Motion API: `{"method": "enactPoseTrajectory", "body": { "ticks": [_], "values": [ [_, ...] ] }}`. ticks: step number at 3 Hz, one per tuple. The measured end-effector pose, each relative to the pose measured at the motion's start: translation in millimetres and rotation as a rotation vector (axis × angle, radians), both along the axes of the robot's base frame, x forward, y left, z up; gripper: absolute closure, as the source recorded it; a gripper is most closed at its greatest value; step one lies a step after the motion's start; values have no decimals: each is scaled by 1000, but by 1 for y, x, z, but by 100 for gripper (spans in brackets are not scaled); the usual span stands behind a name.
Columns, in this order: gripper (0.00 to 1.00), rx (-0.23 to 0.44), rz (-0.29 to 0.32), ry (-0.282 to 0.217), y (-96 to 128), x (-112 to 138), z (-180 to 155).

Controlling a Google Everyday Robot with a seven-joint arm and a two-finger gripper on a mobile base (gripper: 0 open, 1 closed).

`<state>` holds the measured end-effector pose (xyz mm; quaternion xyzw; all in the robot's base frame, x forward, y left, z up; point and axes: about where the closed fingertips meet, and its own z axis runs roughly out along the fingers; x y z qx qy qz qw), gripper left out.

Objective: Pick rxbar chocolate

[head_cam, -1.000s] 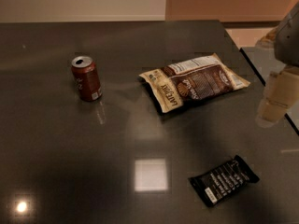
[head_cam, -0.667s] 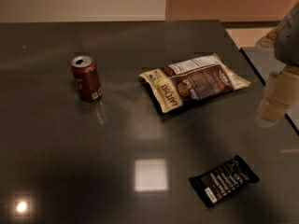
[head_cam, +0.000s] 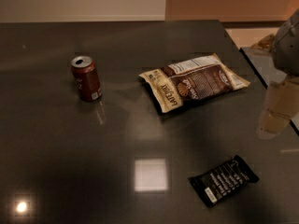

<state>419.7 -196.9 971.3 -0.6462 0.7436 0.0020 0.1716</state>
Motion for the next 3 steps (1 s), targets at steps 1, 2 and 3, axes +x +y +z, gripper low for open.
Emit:
{"method": "enactPoseTrajectory", "body": {
  "ticks": [1,2,3],
  "values": [
    [0,57,115,4,18,-18,-13],
    [0,98,247,42,32,-37,-38],
    [0,102,356,86,33,-53,-65]
  ]
}}
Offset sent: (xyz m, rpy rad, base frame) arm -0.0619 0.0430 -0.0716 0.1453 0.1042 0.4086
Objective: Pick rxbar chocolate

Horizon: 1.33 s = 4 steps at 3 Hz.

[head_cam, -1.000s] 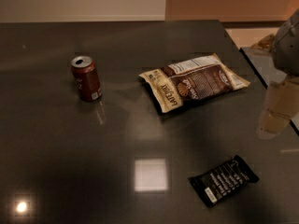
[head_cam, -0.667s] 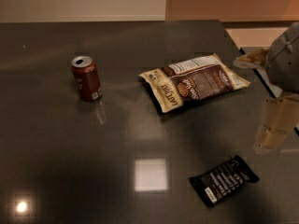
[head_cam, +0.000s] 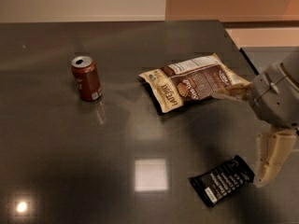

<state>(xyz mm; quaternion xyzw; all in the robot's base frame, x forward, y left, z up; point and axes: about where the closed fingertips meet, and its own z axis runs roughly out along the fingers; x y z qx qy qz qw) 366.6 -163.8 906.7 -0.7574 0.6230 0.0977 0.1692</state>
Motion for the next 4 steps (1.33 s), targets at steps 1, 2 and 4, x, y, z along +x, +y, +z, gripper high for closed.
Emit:
{"method": "enactPoseTrajectory", "body": {
  "ticks": [1,2,4],
  "values": [
    [0,-16,95,13,-1,-14,-21],
    [0,-36,182,4,0,-30,-39],
    [0,-77,274,19,-1,-49,-69]
  ]
}}
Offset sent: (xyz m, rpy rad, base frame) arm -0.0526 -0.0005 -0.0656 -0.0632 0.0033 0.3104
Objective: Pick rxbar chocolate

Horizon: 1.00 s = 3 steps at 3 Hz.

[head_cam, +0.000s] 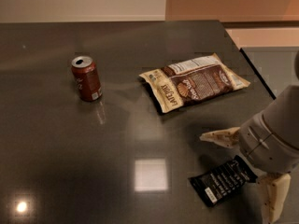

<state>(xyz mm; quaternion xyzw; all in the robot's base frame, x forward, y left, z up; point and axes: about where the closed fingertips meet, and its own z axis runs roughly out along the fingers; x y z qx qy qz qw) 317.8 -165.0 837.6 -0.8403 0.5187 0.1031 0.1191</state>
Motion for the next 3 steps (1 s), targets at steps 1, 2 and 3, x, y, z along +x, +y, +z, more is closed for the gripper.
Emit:
{"method": "enactPoseTrajectory", "body": {
  "ticks": [1,2,3],
  "values": [
    [15,-16,21,14,-1,-4,-8],
    [39,-29,28,30,-2,-4,-12],
    [62,-47,27,46,-4,-2,-14]
  ]
}}
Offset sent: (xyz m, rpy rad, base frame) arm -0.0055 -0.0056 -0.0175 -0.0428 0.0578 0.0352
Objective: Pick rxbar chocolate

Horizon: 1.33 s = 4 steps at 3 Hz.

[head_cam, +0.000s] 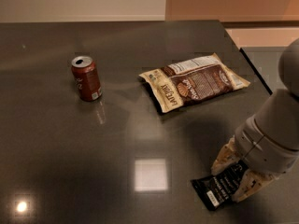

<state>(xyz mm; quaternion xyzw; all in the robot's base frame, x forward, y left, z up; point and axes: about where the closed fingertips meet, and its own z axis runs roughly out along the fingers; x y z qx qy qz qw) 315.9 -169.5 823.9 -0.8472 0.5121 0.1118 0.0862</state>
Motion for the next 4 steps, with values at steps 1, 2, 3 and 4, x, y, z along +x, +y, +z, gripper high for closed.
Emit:
{"method": "enactPoseTrajectory", "body": {
  "ticks": [1,2,3,4],
  "values": [
    [85,-17,-7,9,-3,4,1],
    [100,-27,-25,4,-6,9,9],
    [100,-27,-54,-1,-3,14,32],
    [100,-14,-82,-14,3,22,59]
  ]
}}
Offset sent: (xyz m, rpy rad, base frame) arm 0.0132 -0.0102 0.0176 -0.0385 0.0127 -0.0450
